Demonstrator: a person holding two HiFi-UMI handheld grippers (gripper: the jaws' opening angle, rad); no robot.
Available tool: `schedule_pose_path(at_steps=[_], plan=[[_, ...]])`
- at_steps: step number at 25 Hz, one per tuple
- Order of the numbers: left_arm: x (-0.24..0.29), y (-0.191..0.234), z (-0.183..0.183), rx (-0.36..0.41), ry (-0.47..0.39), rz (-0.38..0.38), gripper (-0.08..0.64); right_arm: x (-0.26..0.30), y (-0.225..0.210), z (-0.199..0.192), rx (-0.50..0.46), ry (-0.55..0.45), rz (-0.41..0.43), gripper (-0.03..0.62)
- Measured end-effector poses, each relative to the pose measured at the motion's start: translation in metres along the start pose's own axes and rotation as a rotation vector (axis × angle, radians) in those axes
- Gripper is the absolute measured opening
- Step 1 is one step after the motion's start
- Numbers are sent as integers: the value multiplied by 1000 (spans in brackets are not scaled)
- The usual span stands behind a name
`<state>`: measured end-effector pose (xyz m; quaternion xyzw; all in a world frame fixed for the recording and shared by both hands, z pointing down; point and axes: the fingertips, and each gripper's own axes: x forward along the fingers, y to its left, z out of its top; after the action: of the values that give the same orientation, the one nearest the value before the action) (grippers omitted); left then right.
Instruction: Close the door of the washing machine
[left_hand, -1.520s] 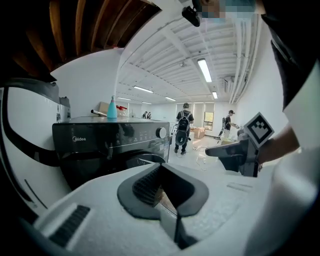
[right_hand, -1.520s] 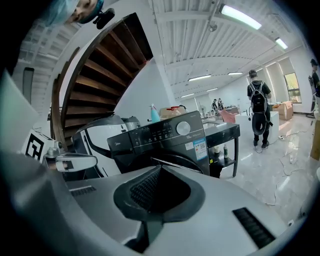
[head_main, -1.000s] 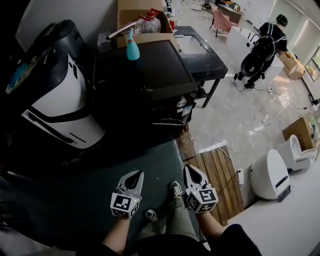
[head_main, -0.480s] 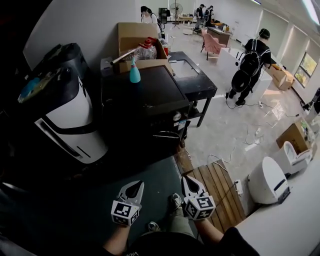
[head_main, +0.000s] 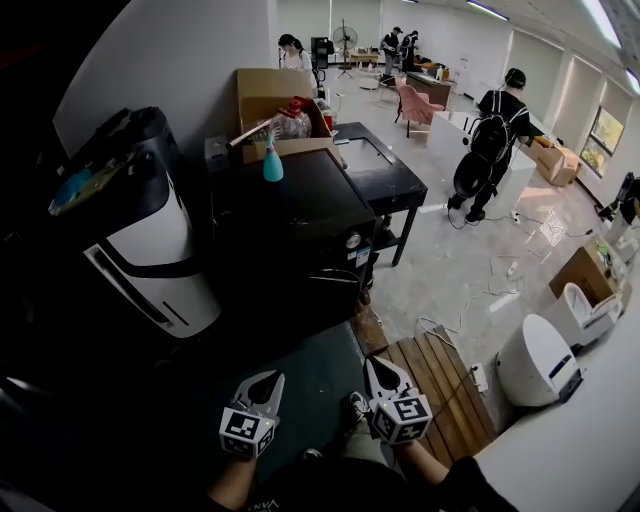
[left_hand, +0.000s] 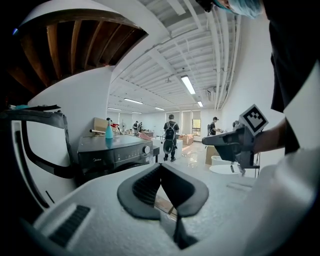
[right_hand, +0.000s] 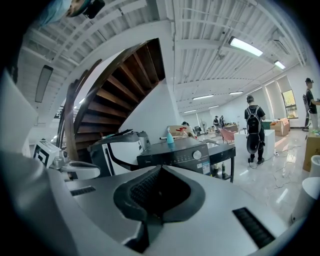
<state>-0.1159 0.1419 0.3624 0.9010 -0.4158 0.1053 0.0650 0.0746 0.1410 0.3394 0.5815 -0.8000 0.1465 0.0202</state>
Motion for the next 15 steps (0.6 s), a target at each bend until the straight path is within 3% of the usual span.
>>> schedule_pose_path(at_steps=[15], plan=[[-26, -18, -1, -6, -21, -7, 12, -23, 12, -7, -36, -4, 6, 0]])
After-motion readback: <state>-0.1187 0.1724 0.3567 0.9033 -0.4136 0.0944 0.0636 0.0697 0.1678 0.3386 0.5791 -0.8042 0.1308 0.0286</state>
